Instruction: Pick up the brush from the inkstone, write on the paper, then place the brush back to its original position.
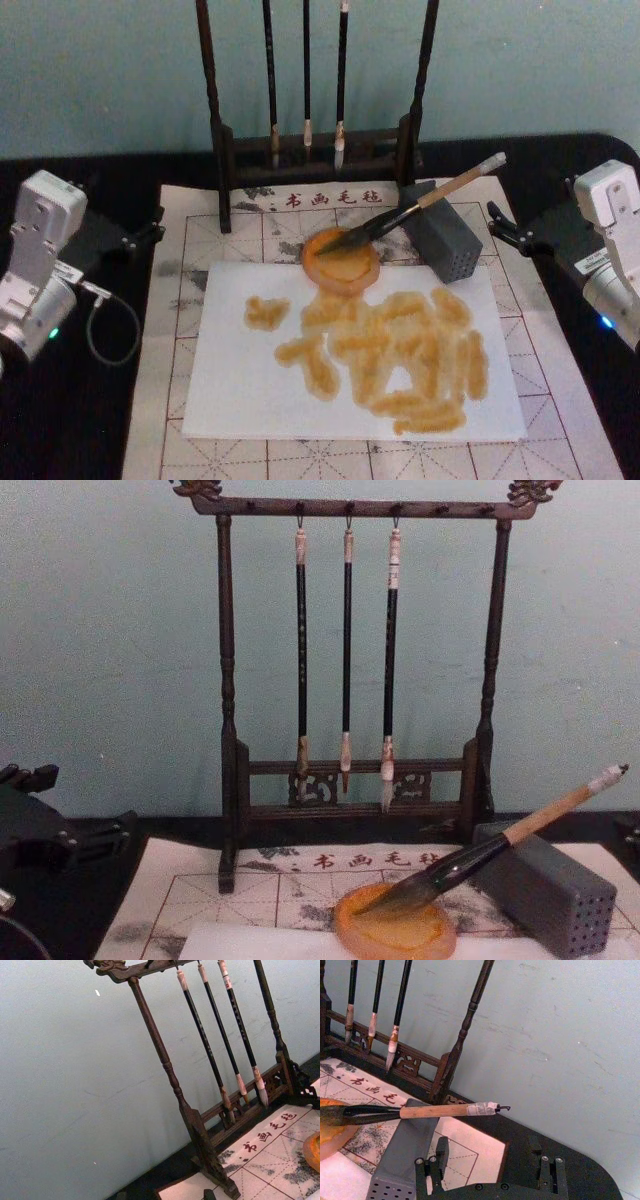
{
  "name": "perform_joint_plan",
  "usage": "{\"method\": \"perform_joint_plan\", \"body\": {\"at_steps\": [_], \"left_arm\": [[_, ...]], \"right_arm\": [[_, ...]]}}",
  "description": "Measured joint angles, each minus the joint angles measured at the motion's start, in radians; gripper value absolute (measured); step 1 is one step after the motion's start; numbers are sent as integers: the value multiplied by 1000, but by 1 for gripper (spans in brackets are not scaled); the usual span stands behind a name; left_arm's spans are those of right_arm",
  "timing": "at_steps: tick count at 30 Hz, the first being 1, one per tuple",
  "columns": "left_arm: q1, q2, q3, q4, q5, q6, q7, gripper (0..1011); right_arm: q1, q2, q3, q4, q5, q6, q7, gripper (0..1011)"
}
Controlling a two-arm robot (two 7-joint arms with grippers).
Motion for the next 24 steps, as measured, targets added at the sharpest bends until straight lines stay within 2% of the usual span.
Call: {"method": "perform_joint_plan", "body": {"at_steps": [24], "left_arm": [[0, 0, 0, 0, 0, 0, 0, 1001]], "right_arm": [[0, 0, 0, 0, 0, 0, 0, 1000]]}}
